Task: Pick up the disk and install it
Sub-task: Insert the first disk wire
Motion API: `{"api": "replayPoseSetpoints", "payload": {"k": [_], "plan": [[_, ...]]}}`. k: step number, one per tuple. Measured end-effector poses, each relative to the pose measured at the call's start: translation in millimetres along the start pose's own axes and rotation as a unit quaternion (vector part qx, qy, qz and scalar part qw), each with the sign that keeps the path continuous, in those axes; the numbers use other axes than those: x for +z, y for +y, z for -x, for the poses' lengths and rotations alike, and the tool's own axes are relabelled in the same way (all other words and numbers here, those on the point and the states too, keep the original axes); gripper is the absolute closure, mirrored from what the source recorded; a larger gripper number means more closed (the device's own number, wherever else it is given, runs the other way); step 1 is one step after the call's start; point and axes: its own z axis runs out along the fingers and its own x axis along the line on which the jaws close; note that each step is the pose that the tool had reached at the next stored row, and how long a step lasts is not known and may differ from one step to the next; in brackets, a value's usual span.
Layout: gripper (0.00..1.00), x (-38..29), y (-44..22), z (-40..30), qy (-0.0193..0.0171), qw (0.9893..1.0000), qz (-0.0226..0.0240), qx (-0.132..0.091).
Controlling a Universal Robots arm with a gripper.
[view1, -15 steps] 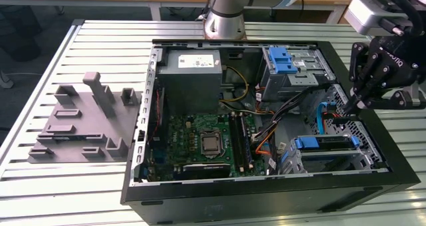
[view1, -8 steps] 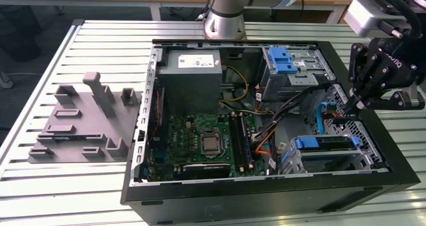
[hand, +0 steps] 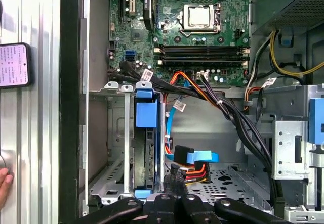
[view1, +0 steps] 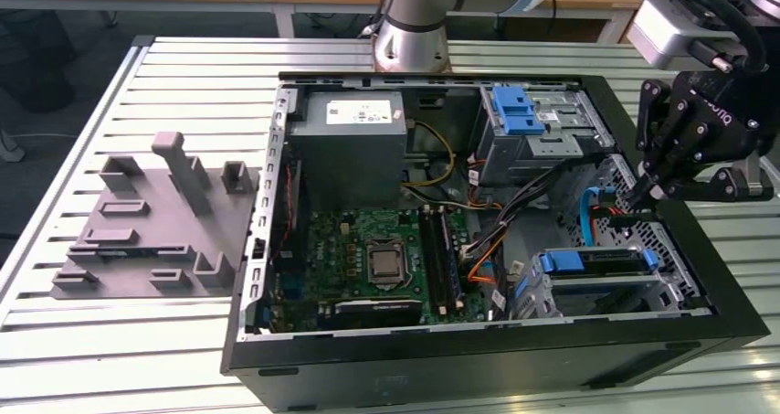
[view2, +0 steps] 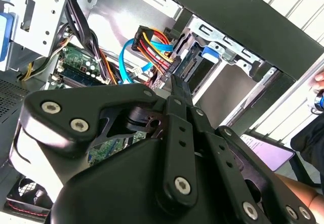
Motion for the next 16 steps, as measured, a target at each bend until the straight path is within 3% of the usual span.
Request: {"api": "replayPoseSetpoints", "payload": {"k": [4,7,13,14,16], "plan": [[0.89,0.0,0.0,0.0,-0.0001,1.0000,0.0000,0.000],[0.76,0.0,0.0,0.0,-0.0001,1.0000,0.0000,0.000],[0.75,0.0,0.0,0.1,-0.0002,1.0000,0.0000,0.000],[0.69,0.0,0.0,0.0,-0.0002,1.0000,0.0000,0.000],[0.69,0.0,0.0,0.0,-0.0002,1.0000,0.0000,0.000]]}}
